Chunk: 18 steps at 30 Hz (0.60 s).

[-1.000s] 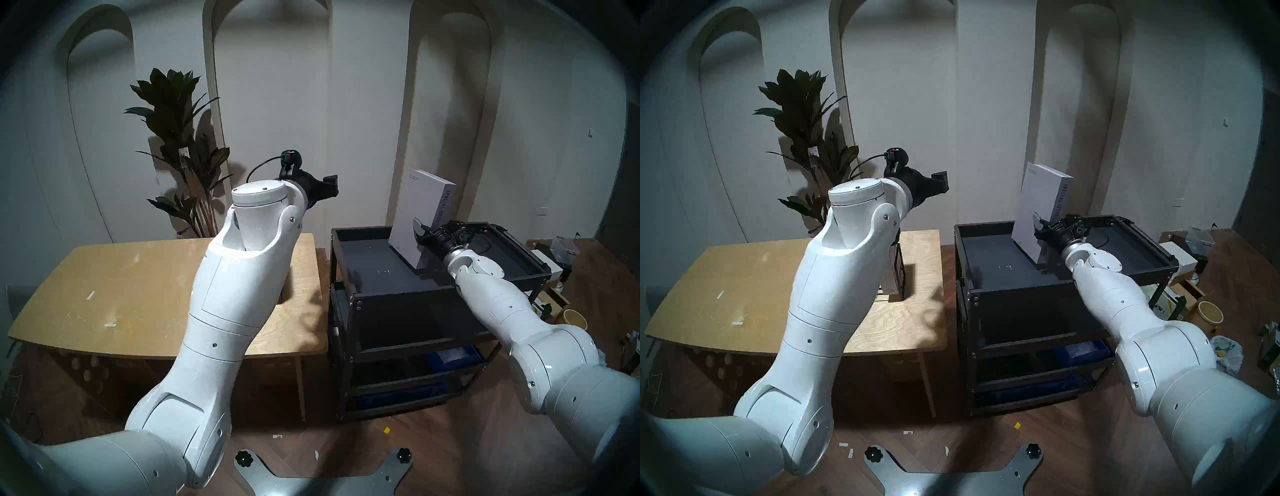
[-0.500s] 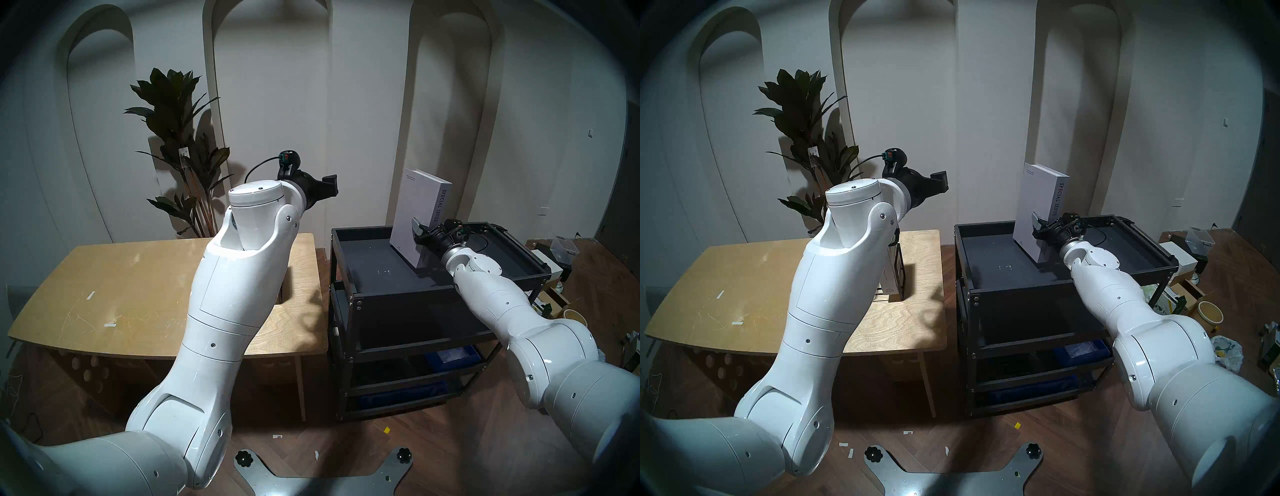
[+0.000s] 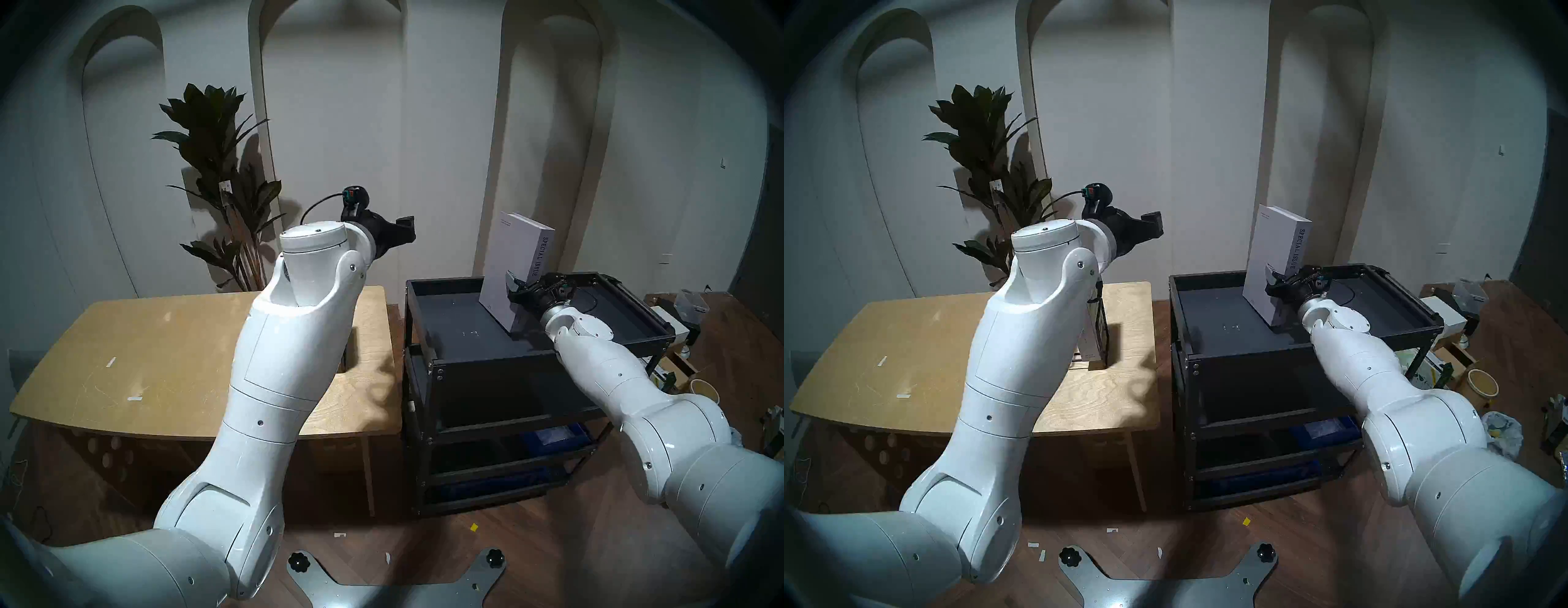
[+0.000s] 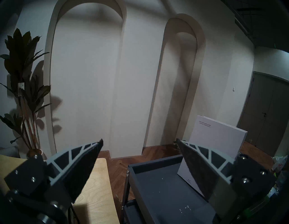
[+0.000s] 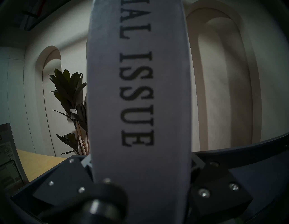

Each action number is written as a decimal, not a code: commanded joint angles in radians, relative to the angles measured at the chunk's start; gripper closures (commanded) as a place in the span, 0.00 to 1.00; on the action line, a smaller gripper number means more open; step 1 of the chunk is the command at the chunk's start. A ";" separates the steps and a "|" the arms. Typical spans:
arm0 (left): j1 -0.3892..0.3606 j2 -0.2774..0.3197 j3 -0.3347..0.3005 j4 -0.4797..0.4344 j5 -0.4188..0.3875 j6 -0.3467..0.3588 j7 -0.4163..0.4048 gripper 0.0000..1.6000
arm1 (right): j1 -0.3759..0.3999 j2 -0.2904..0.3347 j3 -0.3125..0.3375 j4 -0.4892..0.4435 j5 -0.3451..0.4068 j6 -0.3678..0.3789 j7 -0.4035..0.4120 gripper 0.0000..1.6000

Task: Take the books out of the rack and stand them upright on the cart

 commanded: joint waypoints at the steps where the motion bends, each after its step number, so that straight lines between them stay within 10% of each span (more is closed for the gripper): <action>1: -0.020 0.000 -0.002 -0.022 0.001 0.006 -0.001 0.00 | -0.018 0.014 -0.008 -0.072 -0.010 0.030 -0.017 1.00; 18: -0.010 -0.001 -0.012 -0.026 -0.010 0.023 -0.003 0.00 | -0.116 0.055 -0.011 -0.208 -0.028 0.070 -0.079 1.00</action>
